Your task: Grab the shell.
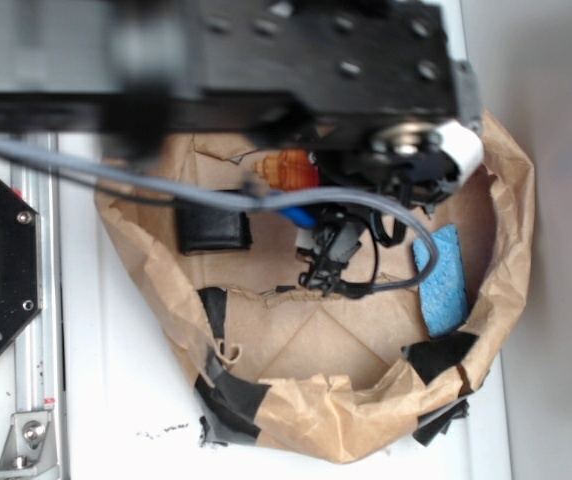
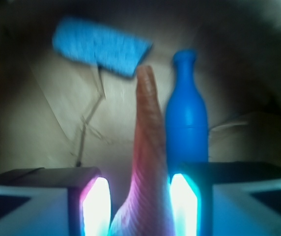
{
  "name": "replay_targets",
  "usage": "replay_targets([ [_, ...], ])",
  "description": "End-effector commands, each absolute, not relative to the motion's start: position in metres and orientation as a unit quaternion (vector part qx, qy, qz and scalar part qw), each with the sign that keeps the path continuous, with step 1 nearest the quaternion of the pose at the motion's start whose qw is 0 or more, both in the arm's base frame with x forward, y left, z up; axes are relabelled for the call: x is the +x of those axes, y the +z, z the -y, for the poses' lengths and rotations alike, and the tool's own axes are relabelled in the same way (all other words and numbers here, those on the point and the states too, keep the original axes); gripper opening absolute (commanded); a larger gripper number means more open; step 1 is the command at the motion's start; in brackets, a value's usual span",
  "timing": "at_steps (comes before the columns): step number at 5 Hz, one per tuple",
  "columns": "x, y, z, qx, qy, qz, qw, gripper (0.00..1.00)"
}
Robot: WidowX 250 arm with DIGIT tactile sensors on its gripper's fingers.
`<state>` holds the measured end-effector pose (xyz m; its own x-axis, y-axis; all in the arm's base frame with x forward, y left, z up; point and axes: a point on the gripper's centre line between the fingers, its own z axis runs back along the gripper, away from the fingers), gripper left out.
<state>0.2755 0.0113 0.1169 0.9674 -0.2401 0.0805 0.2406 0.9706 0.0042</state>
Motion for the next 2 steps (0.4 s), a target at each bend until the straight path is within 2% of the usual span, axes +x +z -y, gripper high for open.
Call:
replay_targets([
  [1, 0.2686, 0.1602, 0.0086, -0.025, 0.022, 0.110, 0.993, 0.00],
  [2, 0.2695, 0.1589, 0.0071, -0.022, 0.026, 0.099, 0.994, 0.00],
])
